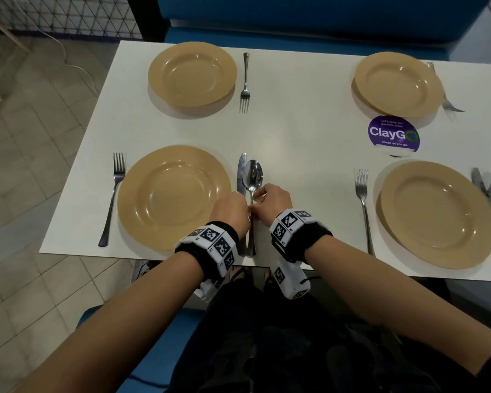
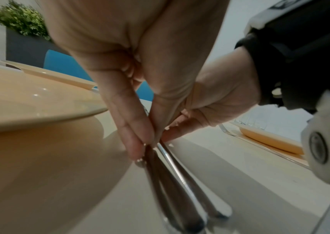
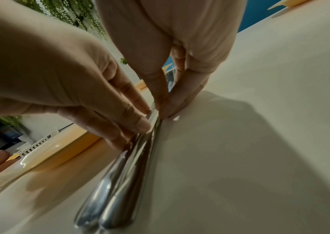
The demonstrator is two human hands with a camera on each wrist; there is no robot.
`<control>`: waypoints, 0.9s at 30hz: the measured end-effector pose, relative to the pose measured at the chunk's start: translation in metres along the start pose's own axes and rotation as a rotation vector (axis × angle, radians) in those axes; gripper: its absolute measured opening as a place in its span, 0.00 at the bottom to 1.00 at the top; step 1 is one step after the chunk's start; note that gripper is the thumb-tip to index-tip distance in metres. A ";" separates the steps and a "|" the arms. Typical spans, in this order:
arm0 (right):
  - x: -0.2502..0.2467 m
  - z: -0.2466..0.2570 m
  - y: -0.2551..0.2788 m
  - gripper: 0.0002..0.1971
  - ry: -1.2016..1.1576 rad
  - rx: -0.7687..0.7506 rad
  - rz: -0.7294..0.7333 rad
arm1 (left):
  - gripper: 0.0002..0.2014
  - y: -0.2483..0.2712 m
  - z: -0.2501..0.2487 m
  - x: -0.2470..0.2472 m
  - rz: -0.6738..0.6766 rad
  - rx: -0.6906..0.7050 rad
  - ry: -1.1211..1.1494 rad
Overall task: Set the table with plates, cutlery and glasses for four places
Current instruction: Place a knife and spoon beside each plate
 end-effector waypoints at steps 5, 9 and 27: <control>0.001 0.001 0.001 0.13 -0.015 -0.002 0.007 | 0.07 0.002 0.002 -0.001 -0.002 0.001 -0.005; 0.000 -0.001 0.002 0.14 -0.012 0.001 -0.010 | 0.07 0.002 0.001 0.000 0.007 0.007 -0.017; -0.001 -0.002 0.004 0.14 0.005 0.002 -0.032 | 0.05 -0.005 0.004 -0.001 0.010 0.014 0.004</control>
Point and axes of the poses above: each hand's wrist, its own y-axis away from the middle knuckle, its own x-axis out of the palm, z = x × y, the point moved 9 cm from there along -y, towards the middle knuckle, and after that the axes turned 12 degrees about z, right-handed, at the moved point
